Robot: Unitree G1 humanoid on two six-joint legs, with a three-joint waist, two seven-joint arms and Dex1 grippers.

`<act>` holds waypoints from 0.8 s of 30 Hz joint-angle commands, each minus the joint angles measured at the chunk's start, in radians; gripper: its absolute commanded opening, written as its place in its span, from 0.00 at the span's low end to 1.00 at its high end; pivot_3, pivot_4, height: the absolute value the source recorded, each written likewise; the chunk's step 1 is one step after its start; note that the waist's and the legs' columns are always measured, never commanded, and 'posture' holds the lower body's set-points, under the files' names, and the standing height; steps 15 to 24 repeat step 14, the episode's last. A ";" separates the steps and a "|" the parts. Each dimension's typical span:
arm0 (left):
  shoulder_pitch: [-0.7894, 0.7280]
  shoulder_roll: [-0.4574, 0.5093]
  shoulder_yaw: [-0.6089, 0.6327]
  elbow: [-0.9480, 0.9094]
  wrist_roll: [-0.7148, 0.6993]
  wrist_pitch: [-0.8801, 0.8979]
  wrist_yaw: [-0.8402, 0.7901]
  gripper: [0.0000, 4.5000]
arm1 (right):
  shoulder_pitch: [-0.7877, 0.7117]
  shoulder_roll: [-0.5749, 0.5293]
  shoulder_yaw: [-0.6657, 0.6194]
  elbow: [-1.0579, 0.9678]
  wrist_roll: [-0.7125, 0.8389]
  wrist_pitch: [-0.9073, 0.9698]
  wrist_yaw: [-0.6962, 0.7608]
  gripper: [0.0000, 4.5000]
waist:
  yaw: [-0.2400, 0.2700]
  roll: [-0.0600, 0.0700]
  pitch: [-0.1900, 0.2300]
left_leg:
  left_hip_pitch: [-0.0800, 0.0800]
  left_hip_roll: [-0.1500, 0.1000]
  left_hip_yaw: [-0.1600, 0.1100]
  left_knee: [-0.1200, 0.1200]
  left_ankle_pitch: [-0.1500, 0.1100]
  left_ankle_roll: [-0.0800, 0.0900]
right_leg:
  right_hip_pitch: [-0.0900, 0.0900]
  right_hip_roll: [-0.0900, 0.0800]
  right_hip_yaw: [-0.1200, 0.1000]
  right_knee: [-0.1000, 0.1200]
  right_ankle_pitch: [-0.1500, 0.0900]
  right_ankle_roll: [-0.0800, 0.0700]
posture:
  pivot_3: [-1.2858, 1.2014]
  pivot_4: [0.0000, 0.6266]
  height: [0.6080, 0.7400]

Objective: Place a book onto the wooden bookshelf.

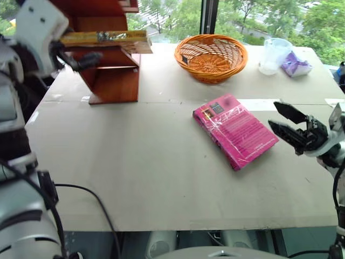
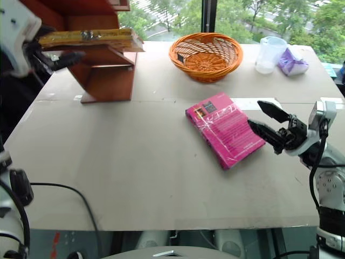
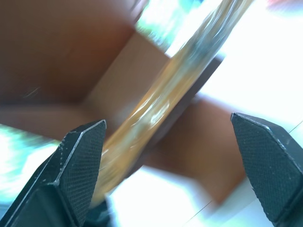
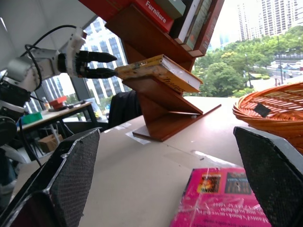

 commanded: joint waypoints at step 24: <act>0.877 -0.596 -0.178 -0.330 -0.097 -0.259 0.414 0.96 | 0.299 0.046 0.019 0.253 -0.475 -0.487 -0.061 1.00 | -0.003 -0.005 -0.001 | 0.041 0.003 0.005 -0.012 -0.004 -0.001 | 0.030 -0.002 0.014 -0.005 -0.002 -0.006 | 0.52 0.24 1.00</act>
